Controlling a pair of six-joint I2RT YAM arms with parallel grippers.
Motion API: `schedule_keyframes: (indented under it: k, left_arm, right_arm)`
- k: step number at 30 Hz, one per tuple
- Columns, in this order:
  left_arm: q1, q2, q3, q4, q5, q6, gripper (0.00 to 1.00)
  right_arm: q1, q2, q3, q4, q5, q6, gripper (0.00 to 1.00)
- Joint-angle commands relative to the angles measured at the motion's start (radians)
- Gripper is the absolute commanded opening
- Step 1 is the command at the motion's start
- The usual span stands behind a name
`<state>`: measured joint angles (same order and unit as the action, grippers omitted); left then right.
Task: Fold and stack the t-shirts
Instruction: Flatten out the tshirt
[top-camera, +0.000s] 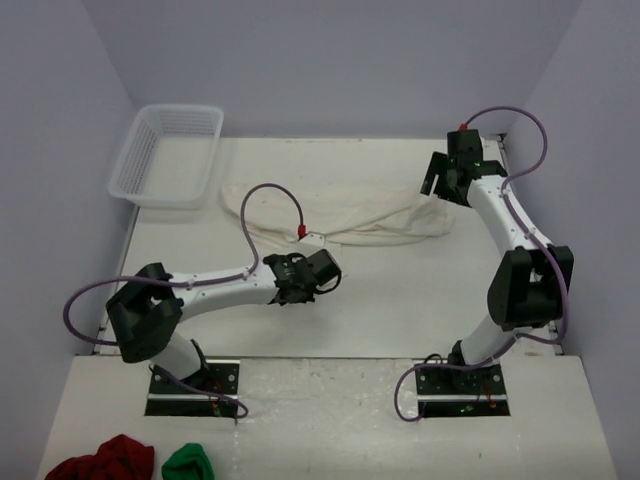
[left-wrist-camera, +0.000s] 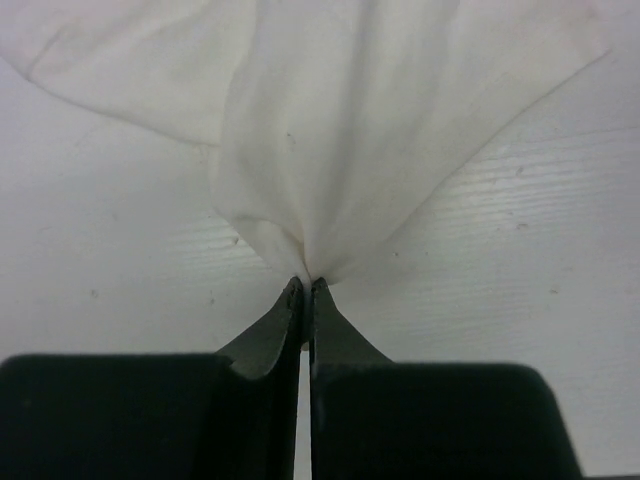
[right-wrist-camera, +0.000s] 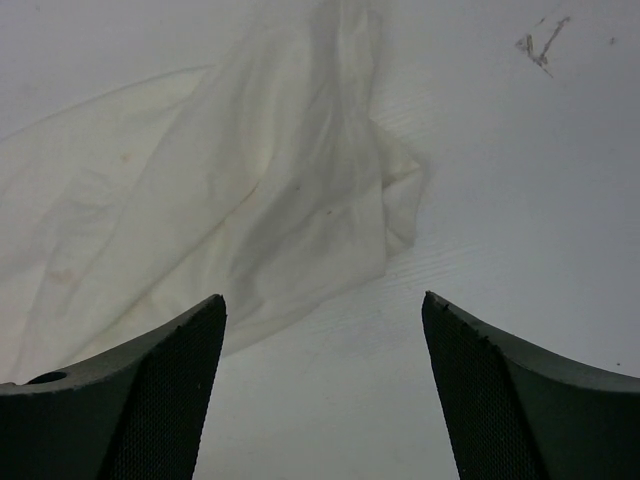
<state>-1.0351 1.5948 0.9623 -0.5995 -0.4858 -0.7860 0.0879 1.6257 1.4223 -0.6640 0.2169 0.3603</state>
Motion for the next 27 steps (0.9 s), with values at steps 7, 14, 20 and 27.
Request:
schedule_keyframes:
  k: [7, 14, 20, 27]
  left_arm:
    - [-0.031, -0.337, 0.245, -0.339, -0.252, -0.07, 0.0]
    - [-0.031, -0.352, 0.293, -0.375, -0.266, -0.055, 0.0]
    - [-0.031, -0.331, 0.26, -0.327, -0.241, -0.038, 0.0]
    - [-0.031, -0.279, 0.25, -0.25, -0.205, 0.007, 0.0]
  right_arm:
    - [-0.01, 0.056, -0.026, 0.004, -0.071, 0.009, 0.66]
    - [-0.011, 0.143, 0.027, -0.031, -0.077, -0.003, 0.71]
    - [0.007, 0.195, 0.038, -0.022, -0.18, 0.017, 0.68]
    - [0.076, 0.149, -0.106, 0.03, -0.14, 0.028, 0.64]
